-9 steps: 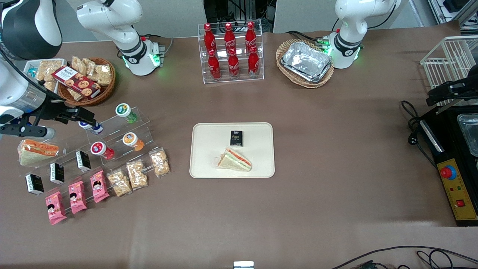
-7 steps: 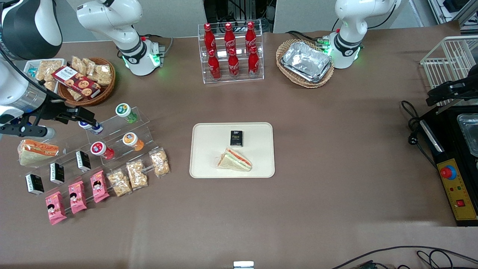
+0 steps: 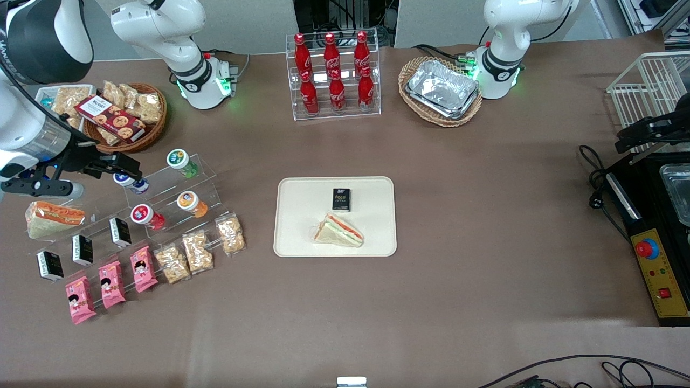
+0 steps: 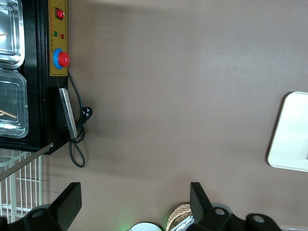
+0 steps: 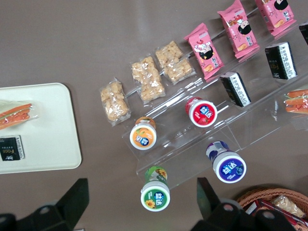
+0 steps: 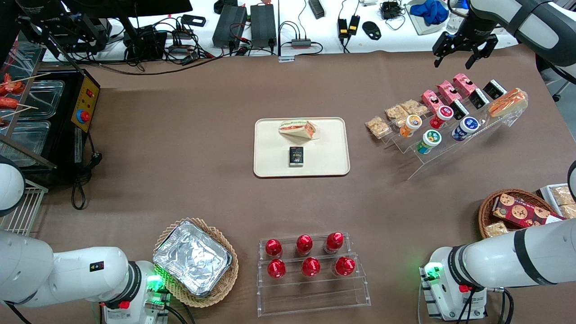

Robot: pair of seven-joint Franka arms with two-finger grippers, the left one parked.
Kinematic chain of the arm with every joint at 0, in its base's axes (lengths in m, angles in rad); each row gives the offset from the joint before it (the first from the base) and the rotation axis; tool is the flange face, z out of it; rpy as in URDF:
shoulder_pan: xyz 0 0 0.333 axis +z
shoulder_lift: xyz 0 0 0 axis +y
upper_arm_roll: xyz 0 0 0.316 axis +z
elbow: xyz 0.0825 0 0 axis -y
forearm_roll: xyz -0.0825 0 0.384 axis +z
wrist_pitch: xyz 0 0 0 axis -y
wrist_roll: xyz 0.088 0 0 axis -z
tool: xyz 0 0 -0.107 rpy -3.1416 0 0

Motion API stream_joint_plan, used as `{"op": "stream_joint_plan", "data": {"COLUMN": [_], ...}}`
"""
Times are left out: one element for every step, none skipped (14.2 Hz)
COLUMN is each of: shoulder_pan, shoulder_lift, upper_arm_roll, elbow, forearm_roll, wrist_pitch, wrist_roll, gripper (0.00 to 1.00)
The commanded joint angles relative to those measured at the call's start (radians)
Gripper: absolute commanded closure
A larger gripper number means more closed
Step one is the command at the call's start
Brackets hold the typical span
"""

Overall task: Place green gum on tray
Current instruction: 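Move the right gripper over the green-labelled gum bottle on the rack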

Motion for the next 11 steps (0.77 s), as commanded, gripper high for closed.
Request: {"op": "stream_joint_plan", "data": {"shoulder_pan": [0.016, 0.020, 0.022, 0.022, 0.022, 0.022, 0.022, 0.022, 0.022, 0.020, 0.020], "shoulder_lift": [-0.076, -0.113, -0.154, -0.201, -0.254, -0.304, -0.335, -0.346, -0.352, -0.358, -0.371], "upper_arm_roll": [0.004, 0.010, 0.010, 0.012, 0.012, 0.022, 0.030, 0.033, 0.042, 0.047, 0.047], "elbow": [-0.081, -0.115, -0.158, -0.207, -0.263, -0.319, -0.357, -0.374, -0.383, -0.400, -0.426], "forearm_roll": [0.020, 0.020, 0.020, 0.020, 0.020, 0.018, 0.018, 0.018, 0.017, 0.017, 0.014], "wrist_pitch": [0.007, 0.009, 0.010, 0.026, 0.042, 0.065, 0.079, 0.081, 0.081, 0.082, 0.098], "wrist_roll": [0.020, 0.020, 0.020, 0.020, 0.020, 0.020, 0.020, 0.020, 0.020, 0.020, 0.020], "gripper": [0.00, 0.00, 0.00, 0.00, 0.00, 0.00, 0.00, 0.00, 0.00, 0.00, 0.00]}}
